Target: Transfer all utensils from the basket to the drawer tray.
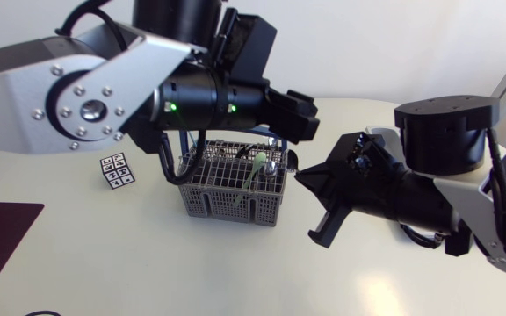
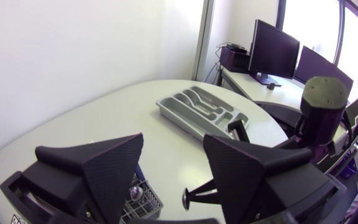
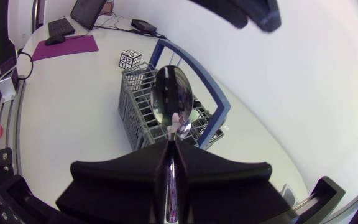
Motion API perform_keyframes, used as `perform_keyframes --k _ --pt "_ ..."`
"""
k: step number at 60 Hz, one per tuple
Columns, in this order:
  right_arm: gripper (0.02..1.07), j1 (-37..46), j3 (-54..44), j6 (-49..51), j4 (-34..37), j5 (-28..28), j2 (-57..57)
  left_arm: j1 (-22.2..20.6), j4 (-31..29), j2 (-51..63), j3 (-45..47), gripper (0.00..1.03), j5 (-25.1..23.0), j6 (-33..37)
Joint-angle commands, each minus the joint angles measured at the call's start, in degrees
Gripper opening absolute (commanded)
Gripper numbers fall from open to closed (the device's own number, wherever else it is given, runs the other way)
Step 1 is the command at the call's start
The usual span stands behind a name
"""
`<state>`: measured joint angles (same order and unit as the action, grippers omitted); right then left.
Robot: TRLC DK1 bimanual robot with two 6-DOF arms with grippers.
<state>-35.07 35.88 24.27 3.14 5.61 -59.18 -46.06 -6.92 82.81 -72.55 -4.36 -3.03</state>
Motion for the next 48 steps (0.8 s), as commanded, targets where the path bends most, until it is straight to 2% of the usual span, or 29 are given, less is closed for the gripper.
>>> perform_keyframes --k 1,10,16,21,29,40,48 --pt "0.08 2.11 -0.9 1.39 2.14 2.22 1.52 1.59 1.03 -2.3 -2.24 0.84 0.67 -1.19" --pt "0.08 11.25 0.33 5.08 7.59 11.71 3.1 4.58 0.5 -2.91 -1.19 0.83 0.84 0.39" --pt "0.08 20.74 1.3 10.09 11.8 19.71 3.19 5.9 0.15 -3.09 0.84 0.83 0.76 2.76" --pt "0.08 29.27 2.97 16.33 16.99 26.91 1.61 6.86 -0.9 -2.91 2.24 0.83 0.76 4.17" --pt "0.08 41.4 5.43 29.25 25.16 34.03 -1.82 7.48 -3.37 -1.86 4.0 0.83 0.76 6.72" --pt "0.08 56.95 11.23 52.46 38.7 37.64 -11.84 7.66 -4.07 0.25 6.72 0.83 0.76 9.27" --pt "0.08 67.24 17.21 69.42 47.66 37.11 -21.95 7.83 -3.98 0.95 8.13 0.83 0.76 10.06"
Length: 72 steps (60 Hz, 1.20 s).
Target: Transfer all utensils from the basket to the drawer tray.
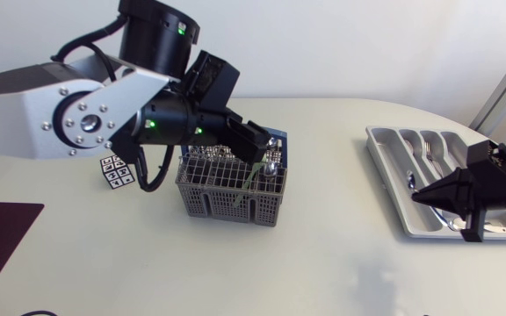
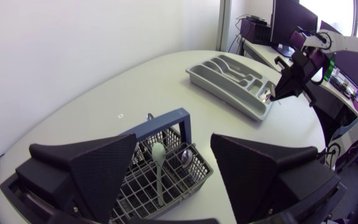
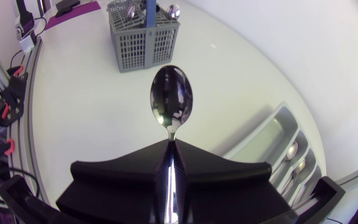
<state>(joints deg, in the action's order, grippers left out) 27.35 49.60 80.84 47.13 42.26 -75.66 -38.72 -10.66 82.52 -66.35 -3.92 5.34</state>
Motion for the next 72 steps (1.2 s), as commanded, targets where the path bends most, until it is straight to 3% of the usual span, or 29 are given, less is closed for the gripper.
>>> perform_keyframes --k 1,7,19,44,53,72 --pt "0.08 5.96 4.45 14.87 4.55 0.1 -6.87 0.58 -0.24 1.33 2.1 0.83 0.32 1.69" --pt "0.08 11.49 8.32 22.7 6.13 -2.97 -12.5 0.75 -0.16 1.41 2.71 0.83 0.23 1.78" --pt "0.08 17.21 12.18 31.84 2.0 -10.0 -20.49 0.22 0.02 2.38 3.33 0.83 0.14 1.86" --pt "0.09 19.32 12.71 36.94 -10.57 -16.86 -27.09 -0.3 0.11 2.82 4.38 0.83 0.06 2.3" --pt "0.25 19.32 8.49 37.02 -19.01 -18.71 -27.44 -0.3 0.11 3.08 5.0 0.83 -0.12 2.39" --pt "0.51 20.02 6.73 34.3 -16.99 -17.3 -21.81 0.22 0.81 4.93 5.61 0.83 -1.35 2.74"
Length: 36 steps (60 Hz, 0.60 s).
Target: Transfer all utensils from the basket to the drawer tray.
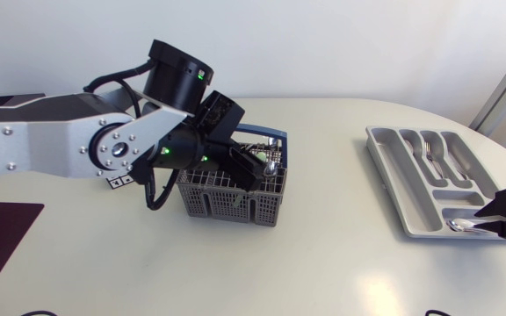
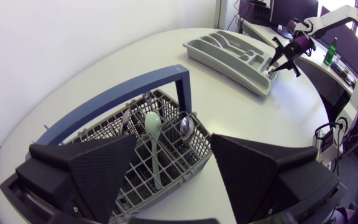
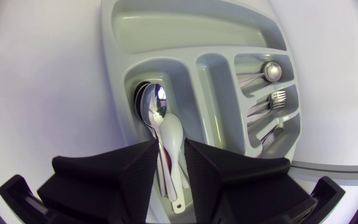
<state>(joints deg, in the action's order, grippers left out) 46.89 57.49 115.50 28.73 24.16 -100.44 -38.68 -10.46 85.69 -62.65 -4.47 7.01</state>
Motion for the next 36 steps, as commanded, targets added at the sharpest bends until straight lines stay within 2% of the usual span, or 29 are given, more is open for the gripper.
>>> perform_keyframes --k 1,12,16,21,30,36 --pt "0.51 0.48 -1.24 -0.63 1.86 1.24 3.59 0.18 0.79 1.94 1.92 0.83 -0.8 1.08" --pt "0.52 -0.31 -4.23 -4.32 5.46 5.9 10.53 0.53 2.72 4.4 2.01 0.83 -2.21 1.08" --pt "0.56 -1.1 -6.17 -5.38 6.07 7.48 13.17 0.71 3.52 5.36 1.92 0.82 -3.35 1.08" --pt "0.56 -2.33 -8.36 -6.87 6.07 8.44 15.72 1.59 5.36 6.6 2.1 0.72 -4.14 0.55" --pt "0.56 -4.53 -12.41 -8.45 6.86 9.94 19.5 4.13 9.84 9.67 1.31 0.58 -9.33 -3.23" --pt "0.56 -6.02 -13.81 -10.47 6.69 10.11 20.99 5.72 9.4 11.6 -0.89 0.55 -13.55 -5.95"
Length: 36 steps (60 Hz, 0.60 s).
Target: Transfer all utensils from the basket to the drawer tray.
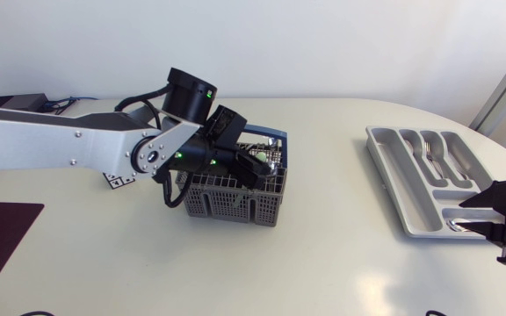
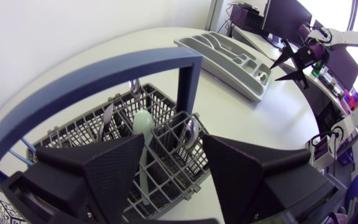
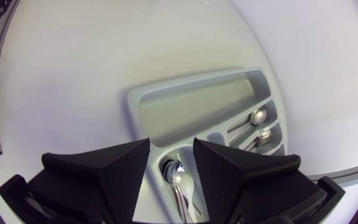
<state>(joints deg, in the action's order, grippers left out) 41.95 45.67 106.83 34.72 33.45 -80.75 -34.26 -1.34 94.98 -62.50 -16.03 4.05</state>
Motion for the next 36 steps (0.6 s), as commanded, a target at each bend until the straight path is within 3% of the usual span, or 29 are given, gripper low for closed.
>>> perform_keyframes --k 1,10,25,36 --pt "0.56 -1.26 -2.08 -1.88 0.7 0.91 1.47 1.3 -0.24 2.76 -1.57 0.55 -2.25 -3.26" --pt "0.56 -2.14 -2.6 -3.11 0.7 1.35 1.74 2.88 -1.47 3.81 -3.24 0.42 -7.61 -5.64" --pt "0.56 -3.02 -3.75 -3.29 0.0 1.35 1.56 2.71 -1.82 4.34 -4.38 0.42 -10.25 -6.78" --pt "0.56 -3.11 -4.1 -3.29 -0.09 1.35 2.0 2.18 -2.79 5.92 -6.14 0.36 -11.57 -7.48"
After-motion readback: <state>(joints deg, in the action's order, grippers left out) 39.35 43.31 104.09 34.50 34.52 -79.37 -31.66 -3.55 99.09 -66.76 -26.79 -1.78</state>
